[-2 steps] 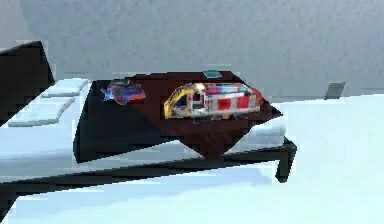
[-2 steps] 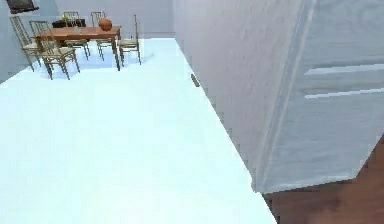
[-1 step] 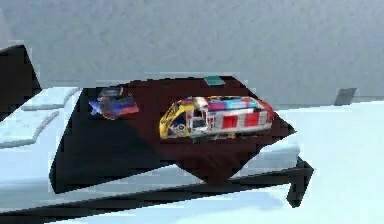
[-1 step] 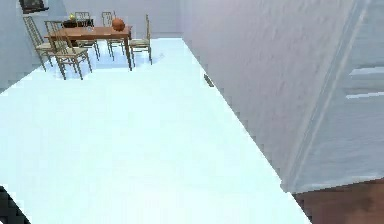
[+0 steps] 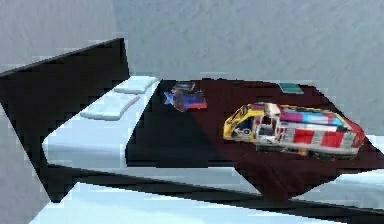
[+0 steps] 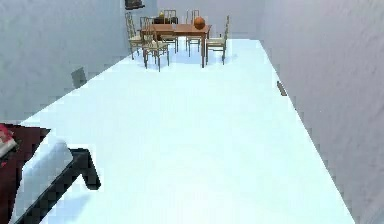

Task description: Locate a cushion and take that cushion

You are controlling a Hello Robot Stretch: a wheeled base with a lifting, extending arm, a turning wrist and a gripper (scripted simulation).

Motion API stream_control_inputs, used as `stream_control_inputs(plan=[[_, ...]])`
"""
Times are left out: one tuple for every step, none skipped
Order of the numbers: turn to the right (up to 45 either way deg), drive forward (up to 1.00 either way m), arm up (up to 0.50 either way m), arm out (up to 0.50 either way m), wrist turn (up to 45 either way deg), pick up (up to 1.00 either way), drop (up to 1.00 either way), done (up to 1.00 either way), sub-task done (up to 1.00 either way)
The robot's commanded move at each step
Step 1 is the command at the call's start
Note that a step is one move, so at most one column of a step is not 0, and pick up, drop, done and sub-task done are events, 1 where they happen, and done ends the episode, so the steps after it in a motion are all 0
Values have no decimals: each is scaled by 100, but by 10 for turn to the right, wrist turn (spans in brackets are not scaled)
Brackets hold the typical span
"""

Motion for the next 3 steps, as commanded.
stream_control_inputs(plan=[[0, 40, 0, 0, 0, 0, 0, 0, 0], [-450, 0, 0, 0, 0, 0, 0, 0, 0], [-450, 0, 0, 0, 0, 0, 0, 0, 0]])
